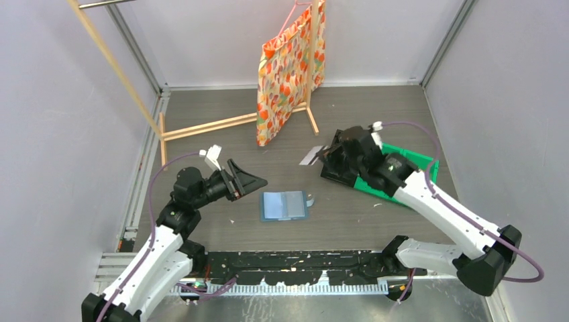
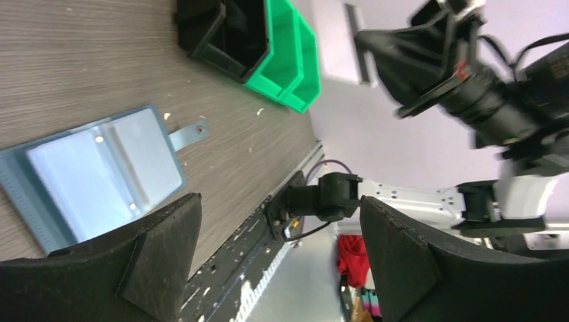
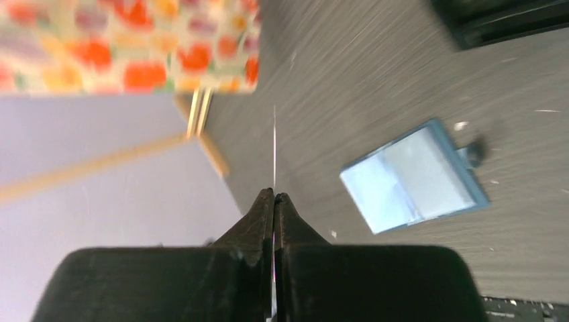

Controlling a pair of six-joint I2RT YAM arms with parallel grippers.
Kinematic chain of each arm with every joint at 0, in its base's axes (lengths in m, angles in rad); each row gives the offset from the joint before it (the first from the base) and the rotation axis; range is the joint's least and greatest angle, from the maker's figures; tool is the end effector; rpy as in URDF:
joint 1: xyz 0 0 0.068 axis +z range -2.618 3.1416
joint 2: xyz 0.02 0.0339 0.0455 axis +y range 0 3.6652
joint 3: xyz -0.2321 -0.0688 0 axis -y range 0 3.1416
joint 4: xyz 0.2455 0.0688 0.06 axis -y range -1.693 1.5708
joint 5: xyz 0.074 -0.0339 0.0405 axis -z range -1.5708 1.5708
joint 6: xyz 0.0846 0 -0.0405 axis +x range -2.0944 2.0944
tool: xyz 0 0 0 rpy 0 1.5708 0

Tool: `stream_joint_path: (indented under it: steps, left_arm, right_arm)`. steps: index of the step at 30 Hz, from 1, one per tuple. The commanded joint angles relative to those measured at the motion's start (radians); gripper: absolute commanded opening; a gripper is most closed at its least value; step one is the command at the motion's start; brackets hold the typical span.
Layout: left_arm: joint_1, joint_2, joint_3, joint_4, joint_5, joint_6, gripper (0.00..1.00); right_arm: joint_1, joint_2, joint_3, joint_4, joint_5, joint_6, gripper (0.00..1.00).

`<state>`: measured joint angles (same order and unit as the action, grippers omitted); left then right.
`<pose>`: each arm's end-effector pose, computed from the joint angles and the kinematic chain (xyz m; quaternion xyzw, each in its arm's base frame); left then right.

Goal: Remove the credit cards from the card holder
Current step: Place the credit card in the storage box.

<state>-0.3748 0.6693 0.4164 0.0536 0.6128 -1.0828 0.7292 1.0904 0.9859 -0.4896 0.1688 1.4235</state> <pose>0.1972 -0.1299 0.2258 -0.0766 0.7584 -0.5762 0.2949 0.2284 0.1850 0.2653 0.3366 0.8140 0.3762 0.2874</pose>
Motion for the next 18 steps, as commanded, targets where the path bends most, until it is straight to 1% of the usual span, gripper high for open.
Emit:
stream_joint_path:
  steps: [1, 3, 6, 7, 9, 11, 13, 15, 16, 18]
  left_arm:
    - [-0.003, -0.035, 0.010, -0.163, -0.078, 0.058, 0.88]
    - [-0.003, -0.037, 0.001, -0.143, -0.061, 0.048, 0.85]
    - [-0.003, -0.054, -0.001, -0.136, -0.045, 0.039, 0.85]
    - [-0.003, -0.065, -0.002, -0.144, -0.046, 0.041, 0.85]
    - [-0.003, -0.085, -0.001, -0.173, -0.056, 0.049, 0.84]
    - [-0.003, -0.097, 0.001, -0.190, -0.062, 0.061, 0.84]
    - [-0.003, -0.097, 0.001, -0.192, -0.062, 0.068, 0.83]
    - [-0.003, -0.090, -0.004, -0.182, -0.062, 0.069, 0.83]
    - [-0.003, -0.085, -0.007, -0.172, -0.062, 0.068, 0.83]
    - [-0.003, -0.072, -0.014, -0.151, -0.057, 0.058, 0.82]
  right_arm:
    - [-0.004, 0.118, 0.298, -0.752, 0.410, 0.290, 0.01]
    - [-0.002, 0.163, 0.361, -0.834, 0.494, 0.337, 0.01]
    - [-0.003, 0.183, 0.375, -0.951, 0.610, 0.531, 0.01]
    - [-0.003, 0.178, 0.367, -0.971, 0.631, 0.594, 0.01]
    - [-0.003, 0.159, 0.352, -0.966, 0.662, 0.653, 0.01]
    - [-0.002, 0.140, 0.342, -0.942, 0.685, 0.645, 0.01]
    - [-0.003, 0.118, 0.325, -0.891, 0.712, 0.572, 0.01]
    - [-0.004, 0.086, 0.279, -0.806, 0.732, 0.498, 0.01]
    - [-0.005, 0.060, 0.253, -0.729, 0.739, 0.463, 0.01]
    - [-0.022, 0.051, 0.231, -0.669, 0.730, 0.424, 0.01]
